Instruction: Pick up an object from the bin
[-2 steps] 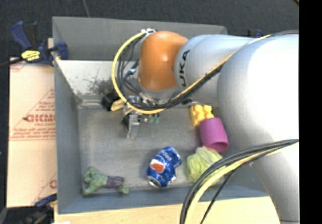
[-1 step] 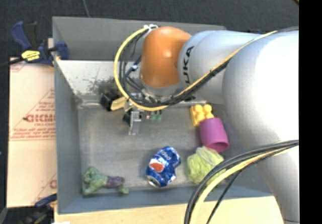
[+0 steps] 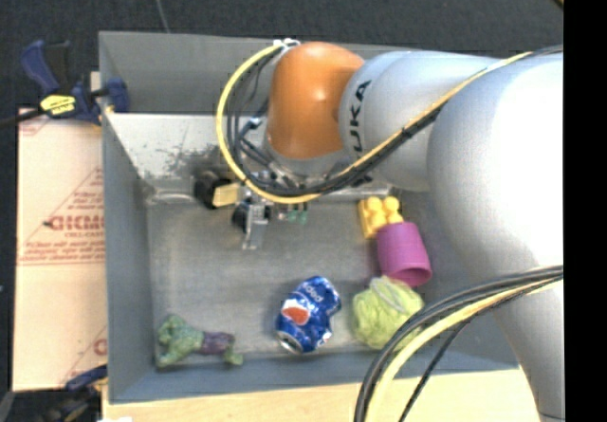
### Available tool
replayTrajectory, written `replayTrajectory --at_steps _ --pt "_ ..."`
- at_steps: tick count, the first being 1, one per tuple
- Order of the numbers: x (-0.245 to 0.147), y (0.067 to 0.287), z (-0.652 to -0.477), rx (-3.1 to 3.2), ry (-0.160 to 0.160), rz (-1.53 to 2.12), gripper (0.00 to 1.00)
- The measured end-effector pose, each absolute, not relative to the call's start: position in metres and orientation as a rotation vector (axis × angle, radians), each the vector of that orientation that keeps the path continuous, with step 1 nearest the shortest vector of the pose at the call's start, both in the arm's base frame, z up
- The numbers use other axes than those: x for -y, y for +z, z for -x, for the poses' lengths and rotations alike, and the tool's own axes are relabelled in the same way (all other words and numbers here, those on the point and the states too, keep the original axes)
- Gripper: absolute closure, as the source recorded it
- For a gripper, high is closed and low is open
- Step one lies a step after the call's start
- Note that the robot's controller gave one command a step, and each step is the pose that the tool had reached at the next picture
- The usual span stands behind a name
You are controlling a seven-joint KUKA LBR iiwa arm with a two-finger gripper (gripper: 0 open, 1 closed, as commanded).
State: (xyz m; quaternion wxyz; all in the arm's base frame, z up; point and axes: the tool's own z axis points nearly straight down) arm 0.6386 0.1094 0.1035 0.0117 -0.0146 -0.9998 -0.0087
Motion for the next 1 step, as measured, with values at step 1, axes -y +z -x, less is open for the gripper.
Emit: replayTrajectory --at_steps 1 --pt "-0.1092 0.1083 -0.6395 3.122 -0.029 0.046 1.0"
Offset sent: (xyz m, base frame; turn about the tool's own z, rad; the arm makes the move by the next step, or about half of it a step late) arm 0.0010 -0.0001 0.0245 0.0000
